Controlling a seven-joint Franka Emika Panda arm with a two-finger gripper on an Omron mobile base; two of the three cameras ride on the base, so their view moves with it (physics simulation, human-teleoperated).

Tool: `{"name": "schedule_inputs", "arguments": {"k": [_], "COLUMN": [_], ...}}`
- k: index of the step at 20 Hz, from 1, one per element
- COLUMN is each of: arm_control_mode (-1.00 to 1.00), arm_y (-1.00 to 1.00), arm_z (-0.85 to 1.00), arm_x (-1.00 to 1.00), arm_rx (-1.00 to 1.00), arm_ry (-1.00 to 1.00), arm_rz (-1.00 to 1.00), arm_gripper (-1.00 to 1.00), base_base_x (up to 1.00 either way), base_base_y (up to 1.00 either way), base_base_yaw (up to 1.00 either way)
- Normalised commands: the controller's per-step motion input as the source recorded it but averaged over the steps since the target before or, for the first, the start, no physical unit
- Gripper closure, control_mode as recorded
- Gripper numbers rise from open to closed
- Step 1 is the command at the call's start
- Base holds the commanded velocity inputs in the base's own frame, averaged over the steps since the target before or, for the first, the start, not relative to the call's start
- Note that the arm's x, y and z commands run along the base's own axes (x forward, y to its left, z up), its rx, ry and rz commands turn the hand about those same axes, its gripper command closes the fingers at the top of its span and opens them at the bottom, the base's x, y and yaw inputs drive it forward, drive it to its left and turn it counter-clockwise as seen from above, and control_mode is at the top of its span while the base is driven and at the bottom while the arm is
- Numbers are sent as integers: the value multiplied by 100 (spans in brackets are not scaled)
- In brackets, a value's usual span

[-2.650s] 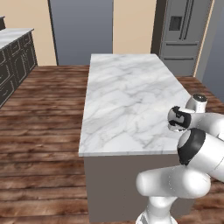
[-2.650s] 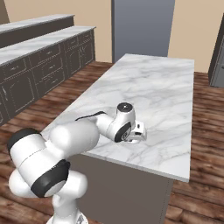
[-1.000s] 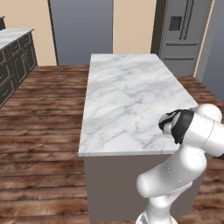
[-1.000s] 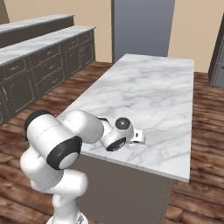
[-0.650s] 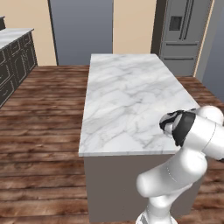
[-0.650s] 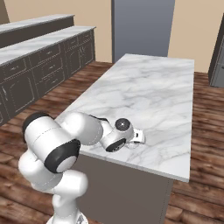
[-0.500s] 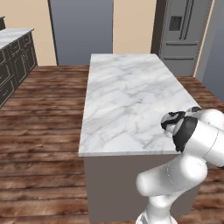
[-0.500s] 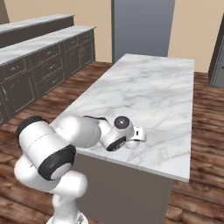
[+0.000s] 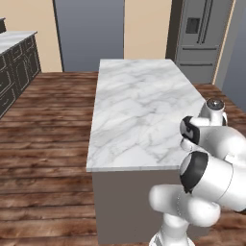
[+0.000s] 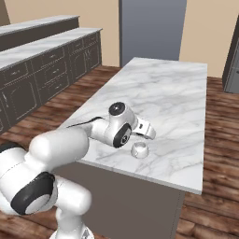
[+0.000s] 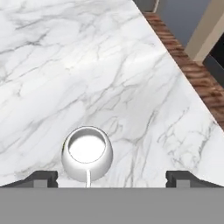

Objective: Clear the mugs and bowl far away from the sink.

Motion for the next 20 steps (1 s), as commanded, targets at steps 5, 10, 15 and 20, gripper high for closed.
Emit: {"name": "schedule_inputs", "arguments": {"k": [5,10,15,20], "arm_control_mode": [-100,-100,100,100], "arm_y": [-2,-2,0,0], "arm_z": [47,9,0,0], "arm_x": [-41,-52,0,0], "arm_rx": [4,0,0,0], "arm_ry": [-11,-9,0,0], "arm_rz": [-17,-47,0,0], "arm_gripper": [-100,-100,-100,-100], "base_base_x": [0,0,-29,-8], "base_base_y": [0,0,0,-2], "base_base_yaw": [0,0,-93,-97]}}
